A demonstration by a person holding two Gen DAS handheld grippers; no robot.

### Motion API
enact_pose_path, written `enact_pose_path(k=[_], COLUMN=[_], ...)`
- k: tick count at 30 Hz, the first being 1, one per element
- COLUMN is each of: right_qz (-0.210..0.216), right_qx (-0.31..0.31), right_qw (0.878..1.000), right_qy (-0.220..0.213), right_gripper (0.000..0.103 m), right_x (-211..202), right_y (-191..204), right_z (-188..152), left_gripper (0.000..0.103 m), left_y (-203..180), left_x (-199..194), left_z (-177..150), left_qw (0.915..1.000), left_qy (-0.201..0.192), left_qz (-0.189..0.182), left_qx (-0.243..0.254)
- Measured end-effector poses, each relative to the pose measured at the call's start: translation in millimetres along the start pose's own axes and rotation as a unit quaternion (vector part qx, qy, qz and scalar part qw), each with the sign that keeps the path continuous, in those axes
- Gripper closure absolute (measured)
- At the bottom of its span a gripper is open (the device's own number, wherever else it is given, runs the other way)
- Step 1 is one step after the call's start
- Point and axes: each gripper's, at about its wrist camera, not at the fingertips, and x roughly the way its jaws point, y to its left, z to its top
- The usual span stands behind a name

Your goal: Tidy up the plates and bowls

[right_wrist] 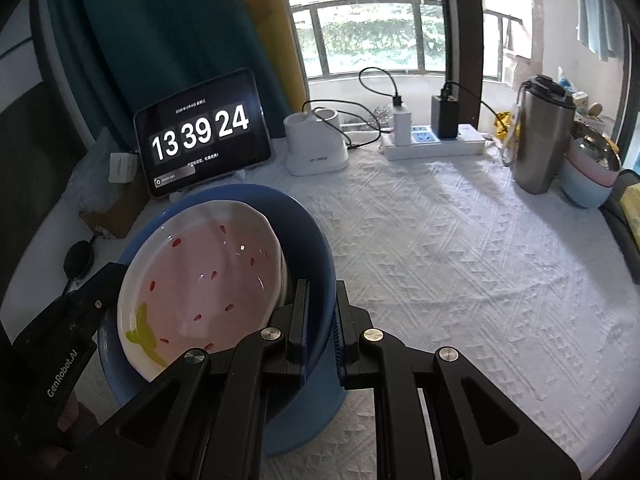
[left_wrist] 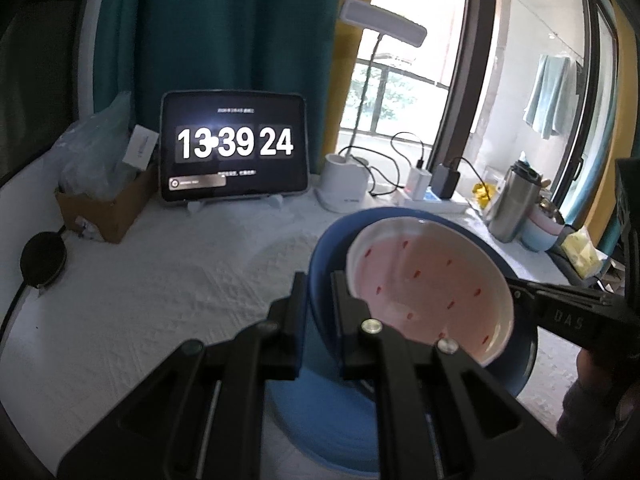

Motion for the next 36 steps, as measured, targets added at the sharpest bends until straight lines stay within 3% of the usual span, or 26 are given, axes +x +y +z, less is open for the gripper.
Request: enact_pose_path(k=[14, 36], right_qz=[-0.003, -0.02], right_qx=[0.002, 0.007], right_qw=[1.0, 1.0], right_qy=[0.021, 0.019], right_gripper=[0.09, 0.088], right_x=[27.3, 22.9], right_y=[5.9, -6.6], right_z=[6.9, -0.2], left_gripper=[0.092, 0.085], left_y=[6.6, -6.6], left_x=[15.2, 14.2], left_z=[-1.3, -4.4], left_qw=[0.9999, 0.999], left_qy=[0.007, 0.012], left_qz=[0.011, 0.013], left_qx=[0.012, 0.041])
